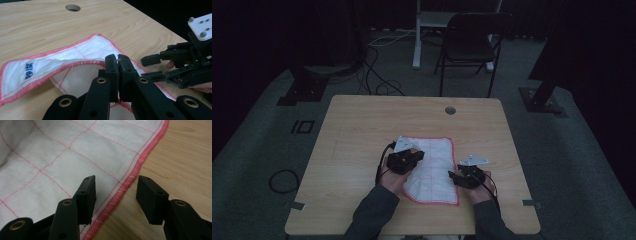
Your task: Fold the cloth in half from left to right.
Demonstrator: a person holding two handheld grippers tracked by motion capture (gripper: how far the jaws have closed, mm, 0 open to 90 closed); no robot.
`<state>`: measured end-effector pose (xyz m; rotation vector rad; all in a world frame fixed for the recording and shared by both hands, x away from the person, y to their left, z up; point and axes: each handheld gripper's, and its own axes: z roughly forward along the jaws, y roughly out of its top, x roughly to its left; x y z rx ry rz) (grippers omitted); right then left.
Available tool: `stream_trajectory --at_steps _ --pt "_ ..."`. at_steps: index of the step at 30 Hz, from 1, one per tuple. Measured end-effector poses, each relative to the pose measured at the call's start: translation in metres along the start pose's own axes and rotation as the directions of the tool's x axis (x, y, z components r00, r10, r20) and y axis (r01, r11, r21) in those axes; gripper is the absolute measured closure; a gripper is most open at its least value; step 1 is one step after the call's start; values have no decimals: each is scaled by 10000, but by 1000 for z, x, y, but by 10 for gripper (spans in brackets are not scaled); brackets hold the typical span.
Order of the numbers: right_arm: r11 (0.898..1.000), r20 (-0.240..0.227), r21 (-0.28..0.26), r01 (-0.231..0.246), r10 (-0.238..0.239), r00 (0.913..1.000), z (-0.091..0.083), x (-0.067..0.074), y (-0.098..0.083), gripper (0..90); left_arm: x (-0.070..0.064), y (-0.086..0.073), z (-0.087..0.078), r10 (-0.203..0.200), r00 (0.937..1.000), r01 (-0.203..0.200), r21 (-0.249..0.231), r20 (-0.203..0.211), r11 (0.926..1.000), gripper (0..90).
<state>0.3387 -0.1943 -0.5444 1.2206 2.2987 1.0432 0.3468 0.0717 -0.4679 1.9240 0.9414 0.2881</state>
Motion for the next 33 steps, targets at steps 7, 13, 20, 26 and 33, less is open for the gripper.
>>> stream_trajectory --at_steps 7,13,20,26,33 --pt "10000 -30 -33 -26 25 10000 0 -1 0 499 -8 3 12 82 9997 -84 89 218 9999 881" --pt "10000 -50 -38 -86 86 10000 0 -1 0 499 -14 4 22 121 9992 -129 220 369 9997 880" --pt "9999 -53 -58 -123 122 9999 0 -1 0 497 -21 4 36 179 9986 -202 456 491 9988 880" --pt "9999 -37 -50 -150 150 9999 0 -2 0 494 -26 0 51 146 9981 -191 744 598 9970 879" --pt "9998 -51 -21 -211 211 9998 -1 -2 0 492 -27 -8 61 107 9957 -182 815 920 9965 795"
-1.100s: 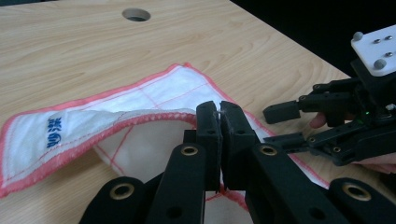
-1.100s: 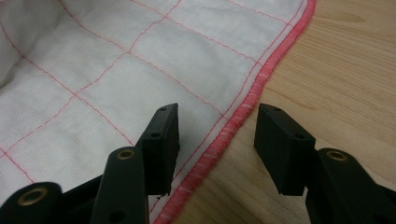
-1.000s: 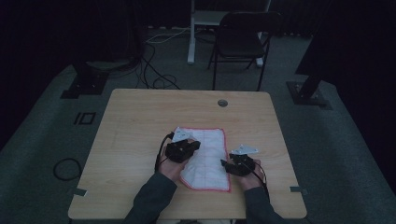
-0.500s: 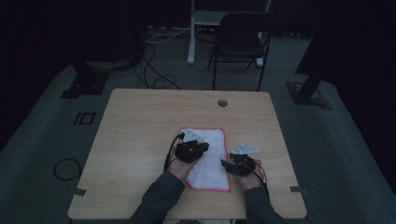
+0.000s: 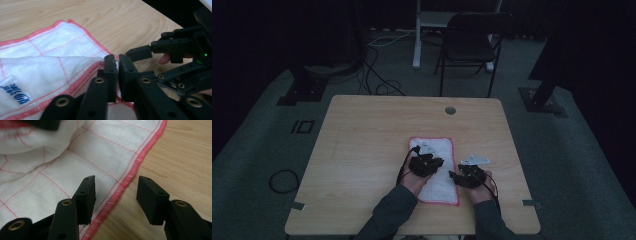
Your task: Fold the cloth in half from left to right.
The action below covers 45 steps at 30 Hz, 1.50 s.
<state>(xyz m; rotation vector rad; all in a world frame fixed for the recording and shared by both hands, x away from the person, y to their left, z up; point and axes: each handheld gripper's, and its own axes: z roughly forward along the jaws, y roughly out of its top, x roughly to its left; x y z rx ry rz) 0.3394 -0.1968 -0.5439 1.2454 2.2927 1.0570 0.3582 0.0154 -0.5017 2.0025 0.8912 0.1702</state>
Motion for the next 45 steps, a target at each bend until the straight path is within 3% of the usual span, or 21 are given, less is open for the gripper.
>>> stream_trajectory --at_steps 3,10,15,21,30,35,38,45 --pt "10000 16 -40 -4 4 10000 -1 0 0 492 -1 2 -9 64 10000 -65 -267 -30 9996 730" --pt "9994 87 -331 61 -58 9999 -6 1 6 494 2 3 -37 -47 10000 45 -839 -31 9965 711" --pt "9977 105 -646 187 -181 9998 -13 2 13 495 3 -8 -54 208 9991 -236 -751 -374 9969 705" --pt "9962 38 -781 373 -371 9993 -12 7 23 503 5 -29 -67 205 9986 -230 -509 -483 9984 702" --pt "9886 -208 -928 1187 -1211 9924 2 28 49 542 -2 -62 -67 275 9989 -269 167 -370 9995 714" --pt "9835 -436 -912 1562 -1606 9861 14 43 64 680 -3 -72 -64 180 9991 -165 384 -382 9991 759" --pt "9777 -608 -839 1925 -1978 9783 24 53 71 718 -4 -77 -61 239 9990 -218 588 -364 9980 816" --pt "9611 -663 -444 2725 -2750 9592 49 68 80 591 -8 -88 -55 289 9993 -263 965 -252 9950 854"
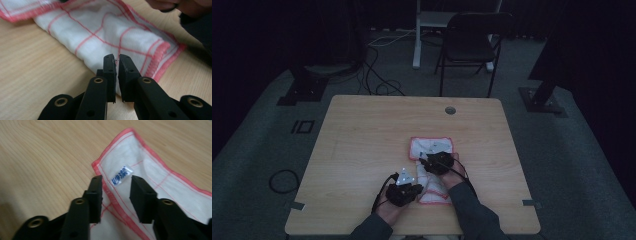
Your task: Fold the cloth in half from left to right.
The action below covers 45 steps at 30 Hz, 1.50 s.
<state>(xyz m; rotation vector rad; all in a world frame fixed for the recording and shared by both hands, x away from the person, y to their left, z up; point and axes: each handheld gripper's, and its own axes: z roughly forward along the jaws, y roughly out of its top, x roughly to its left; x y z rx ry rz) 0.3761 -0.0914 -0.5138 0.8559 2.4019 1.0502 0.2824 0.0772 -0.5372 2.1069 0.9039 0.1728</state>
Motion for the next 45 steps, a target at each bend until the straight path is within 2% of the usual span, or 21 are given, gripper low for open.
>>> stream_trajectory --at_steps 4,7,9,13,15,17,19,22,26,32,36,39,40,43,45 --pt "9978 77 560 347 -351 9994 16 0 3 531 0 -3 2 86 10000 -86 82 20 9999 860" --pt "9940 210 879 645 -666 9976 23 0 4 531 0 -4 3 50 10000 -50 61 53 10000 862" --pt "9922 222 958 801 -826 9963 25 -2 4 558 0 -4 3 40 10000 -40 64 41 10000 864" --pt "9923 415 944 808 -850 9955 22 -9 5 727 1 -5 3 23 10000 -23 81 35 10000 867" --pt "9948 411 782 651 -685 9968 19 -13 6 789 1 -5 3 13 10000 -13 75 36 10000 867" --pt "9974 624 561 450 -485 9969 14 -19 7 819 1 -5 3 -9 10000 9 58 34 10000 868" --pt "9994 788 271 -210 189 9967 6 -32 7 842 1 -5 3 1 10000 -1 68 37 10000 869" --pt "9968 936 30 -794 788 9925 -3 -47 5 853 1 -5 3 -13 10000 13 82 38 10000 869" --pt "9925 1098 -122 -1219 1225 9864 -12 -61 1 857 1 -5 3 -13 10000 13 95 24 10000 870" --pt "9794 1272 -260 -2005 2022 9711 -21 -81 -5 859 1 -6 2 41 10000 -41 104 -3 9999 872" --pt "9743 1363 -140 -2247 2245 9649 -20 -87 -7 853 1 -6 2 60 10000 -60 118 -11 9999 872" --pt "9679 1859 172 -2507 2433 9520 -16 -93 -12 778 0 -6 2 45 10000 -45 106 -21 9999 871" --pt "9649 2179 245 -2616 2502 9433 -15 -94 -13 778 1 -6 1 61 10000 -61 127 -22 9999 870" --pt "9588 2683 269 -2827 2655 9260 -17 -99 -17 744 1 -7 1 69 10000 -68 130 -20 9999 869" --pt "9569 2743 222 -2896 2727 9222 -21 -102 -18 728 1 -6 1 68 10000 -68 133 -24 9999 868"
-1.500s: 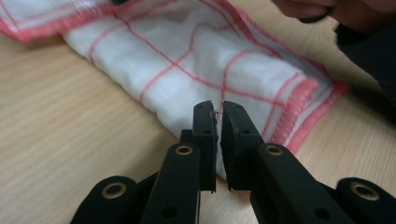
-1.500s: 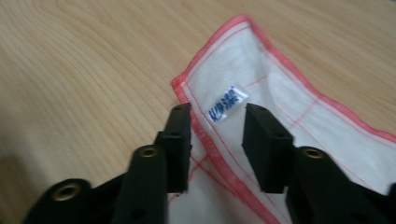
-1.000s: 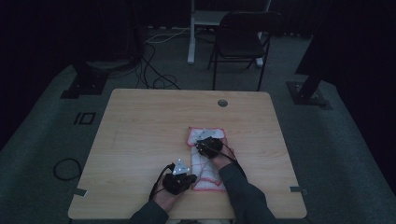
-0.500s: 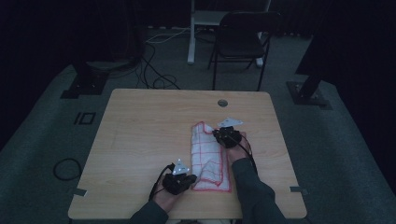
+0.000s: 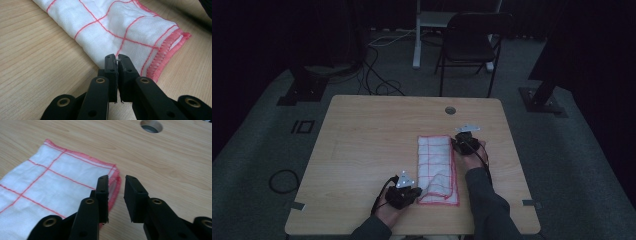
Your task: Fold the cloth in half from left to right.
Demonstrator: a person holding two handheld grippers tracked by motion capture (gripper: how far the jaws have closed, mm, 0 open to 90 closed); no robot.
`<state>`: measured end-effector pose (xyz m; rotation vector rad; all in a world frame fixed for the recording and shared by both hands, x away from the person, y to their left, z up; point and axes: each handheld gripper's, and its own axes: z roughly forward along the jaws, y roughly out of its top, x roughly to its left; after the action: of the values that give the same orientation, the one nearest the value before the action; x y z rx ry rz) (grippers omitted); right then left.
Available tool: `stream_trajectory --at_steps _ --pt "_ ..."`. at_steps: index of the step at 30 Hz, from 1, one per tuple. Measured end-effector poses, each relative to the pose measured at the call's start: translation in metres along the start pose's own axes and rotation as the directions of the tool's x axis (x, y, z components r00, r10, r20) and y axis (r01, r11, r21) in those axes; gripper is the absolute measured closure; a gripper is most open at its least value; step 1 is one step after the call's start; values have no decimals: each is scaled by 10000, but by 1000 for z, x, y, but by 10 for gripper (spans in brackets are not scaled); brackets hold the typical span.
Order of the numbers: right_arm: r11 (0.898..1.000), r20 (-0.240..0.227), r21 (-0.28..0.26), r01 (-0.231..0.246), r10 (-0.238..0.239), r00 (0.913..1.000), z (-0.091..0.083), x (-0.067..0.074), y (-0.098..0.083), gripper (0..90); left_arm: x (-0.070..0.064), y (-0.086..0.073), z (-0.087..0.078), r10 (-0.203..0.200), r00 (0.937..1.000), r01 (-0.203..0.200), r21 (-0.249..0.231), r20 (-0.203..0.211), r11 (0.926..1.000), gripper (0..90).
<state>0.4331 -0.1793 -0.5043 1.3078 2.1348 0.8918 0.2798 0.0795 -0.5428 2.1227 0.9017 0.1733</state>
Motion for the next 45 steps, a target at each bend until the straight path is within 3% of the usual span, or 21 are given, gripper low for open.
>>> stream_trajectory --at_steps 6,16,24,32,36,41,45 --pt "9992 -294 -208 347 -353 9989 -18 1 -6 703 0 0 0 -2 10000 2 -3 -25 10000 864" --pt "9944 -964 -571 887 -939 9909 -53 18 -39 666 -2 3 -6 6 9998 -11 -234 -205 9997 823" --pt "9939 -1192 -654 890 -963 9882 -67 20 -57 637 -29 22 -25 966 9952 -945 -927 182 9912 791" --pt "9954 -1309 -643 714 -793 9882 -71 20 -69 617 -63 48 -10 2373 9690 -2309 -881 694 9690 769" --pt "9964 -1397 -580 622 -697 9877 -69 19 -74 617 -75 55 12 3079 9494 -3070 -232 618 9514 794" --pt "9971 -1484 -576 496 -577 9872 -69 18 -80 614 -78 57 37 3668 9296 -3682 467 356 9286 759" --pt "9978 -1492 -590 312 -397 9880 -69 16 -83 613 -74 58 50 3790 9248 -3804 982 330 9196 720"
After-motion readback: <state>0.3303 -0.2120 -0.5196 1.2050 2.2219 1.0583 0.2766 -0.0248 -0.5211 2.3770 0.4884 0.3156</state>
